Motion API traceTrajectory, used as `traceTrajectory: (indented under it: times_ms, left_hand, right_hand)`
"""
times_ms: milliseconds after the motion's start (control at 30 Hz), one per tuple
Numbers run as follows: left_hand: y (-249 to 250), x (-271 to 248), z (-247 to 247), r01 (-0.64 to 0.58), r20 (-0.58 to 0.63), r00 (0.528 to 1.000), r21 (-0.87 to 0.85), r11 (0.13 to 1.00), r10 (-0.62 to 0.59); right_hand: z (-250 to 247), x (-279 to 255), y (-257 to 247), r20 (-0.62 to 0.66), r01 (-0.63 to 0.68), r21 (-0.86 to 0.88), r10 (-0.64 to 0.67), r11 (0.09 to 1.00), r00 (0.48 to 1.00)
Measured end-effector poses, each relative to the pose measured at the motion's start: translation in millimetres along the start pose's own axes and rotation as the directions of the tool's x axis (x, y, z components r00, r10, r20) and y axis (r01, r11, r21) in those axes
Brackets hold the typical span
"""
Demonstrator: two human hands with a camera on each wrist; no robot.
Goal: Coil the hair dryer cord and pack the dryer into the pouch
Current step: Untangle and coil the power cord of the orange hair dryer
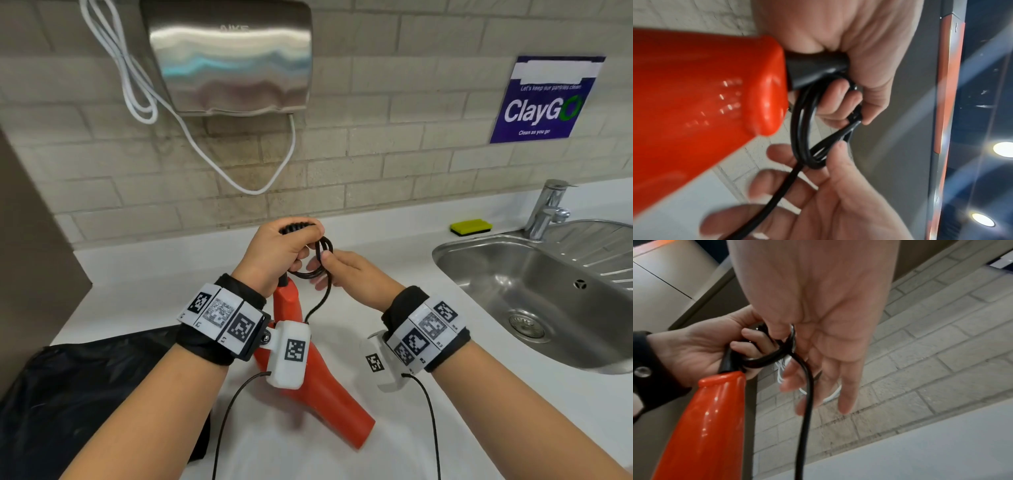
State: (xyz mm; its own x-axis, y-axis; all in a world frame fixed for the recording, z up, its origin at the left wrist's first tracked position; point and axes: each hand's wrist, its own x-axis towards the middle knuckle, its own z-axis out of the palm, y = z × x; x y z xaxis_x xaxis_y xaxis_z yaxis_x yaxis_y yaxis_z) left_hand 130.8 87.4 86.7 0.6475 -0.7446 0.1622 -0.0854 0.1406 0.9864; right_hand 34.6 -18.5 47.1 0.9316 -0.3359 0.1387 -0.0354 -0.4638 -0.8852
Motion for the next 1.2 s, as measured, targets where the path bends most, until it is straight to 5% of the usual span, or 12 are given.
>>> traceTrajectory:
  times_ms: [167, 300, 600, 867, 1033, 1200]
  left_hand:
    - [-0.5, -0.2, -2.8, 0.020, -0.031, 0.999, -0.033, 0.999, -0.021]
    - [1.1, -1.0, -3.6, 0.025, 0.000, 1.000, 0.007, 1.000, -0.025]
    - [4.0, -2.1, 1.3, -0.005, 0.049, 0.999, 0.174, 0.985, -0.004]
    - [5.2, -5.8, -3.8, -0.010, 0.100, 0.995, 0.224, 0.974, -0.013]
    - [3.1, -6.1, -6.3, 0.024, 0.000, 1.000, 0.111, 0.994, -0.024]
    - [4.9, -3.4, -6.0, 0.089, -0.043, 0.995, -0.007, 0.996, -0.089]
  right_hand:
    - [-7.0, 1.8, 4.8, -0.012, -0.077, 0.173, 0.080, 0.982, 0.997]
    - [-15.4, 2.4, -2.5, -0.185, -0.031, 0.035, 0.037, 0.999, 0.982]
    - [-18.9, 6.5, -32.3, -0.529, 0.105, -0.057, -0.119, 0.993, 0.840]
    - [-7.0, -0.8, -52.0, -0.518, 0.282, -0.155, -0.321, 0.947, 0.792]
    - [-15.2, -2.3, -35.0, -0.379, 0.261, -0.106, -0.281, 0.960, 0.882]
    - [-20.1, -3.4, 11.5, -0.215, -0.032, -0.245, -0.022, 0.969, 0.976]
